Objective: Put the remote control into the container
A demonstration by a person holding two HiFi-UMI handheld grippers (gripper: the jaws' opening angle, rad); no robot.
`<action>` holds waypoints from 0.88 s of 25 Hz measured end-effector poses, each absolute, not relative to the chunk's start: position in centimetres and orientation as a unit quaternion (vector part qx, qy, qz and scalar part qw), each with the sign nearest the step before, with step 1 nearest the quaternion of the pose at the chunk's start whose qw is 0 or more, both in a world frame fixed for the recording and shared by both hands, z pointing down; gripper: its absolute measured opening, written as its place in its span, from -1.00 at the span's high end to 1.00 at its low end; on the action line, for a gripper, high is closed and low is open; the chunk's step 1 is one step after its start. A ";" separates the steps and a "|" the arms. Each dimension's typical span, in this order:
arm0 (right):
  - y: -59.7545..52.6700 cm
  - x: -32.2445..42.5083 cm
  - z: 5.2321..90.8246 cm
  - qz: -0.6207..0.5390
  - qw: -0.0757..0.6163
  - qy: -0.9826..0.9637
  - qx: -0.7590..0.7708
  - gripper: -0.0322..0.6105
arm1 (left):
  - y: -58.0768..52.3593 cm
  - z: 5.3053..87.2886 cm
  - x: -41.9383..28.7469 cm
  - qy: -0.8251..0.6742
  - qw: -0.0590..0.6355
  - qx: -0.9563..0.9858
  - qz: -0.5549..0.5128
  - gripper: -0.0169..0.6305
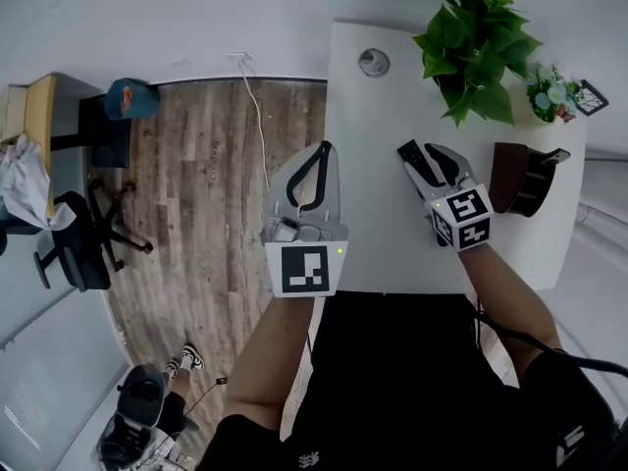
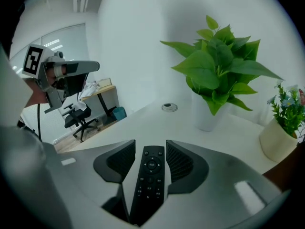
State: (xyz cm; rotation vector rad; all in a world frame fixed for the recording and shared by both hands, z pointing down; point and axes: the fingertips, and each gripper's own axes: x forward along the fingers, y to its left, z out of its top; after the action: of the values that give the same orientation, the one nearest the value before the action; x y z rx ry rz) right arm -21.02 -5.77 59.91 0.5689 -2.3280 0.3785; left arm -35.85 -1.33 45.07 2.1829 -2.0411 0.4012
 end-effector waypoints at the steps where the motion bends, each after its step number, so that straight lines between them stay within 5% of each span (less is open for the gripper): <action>1: -5.9 -21.1 60.5 0.145 0.357 -0.897 0.217 0.24 | -1.4 45.5 -35.9 -0.674 0.066 0.723 0.135 0.94; 9: -6.2 -21.5 63.8 0.145 0.401 -0.881 0.204 0.08 | -1.6 47.7 -37.1 -0.680 0.095 0.714 0.132 0.94; 22: -6.6 -21.5 64.7 0.145 0.415 -0.877 0.192 0.23 | -2.1 47.6 -37.1 -0.690 0.110 0.706 0.119 0.94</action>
State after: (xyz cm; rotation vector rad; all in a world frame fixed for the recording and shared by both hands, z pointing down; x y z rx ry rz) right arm -21.46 -6.56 64.71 0.4824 -2.2037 0.3645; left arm -37.11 -2.13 47.60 2.0744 -2.0263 0.3485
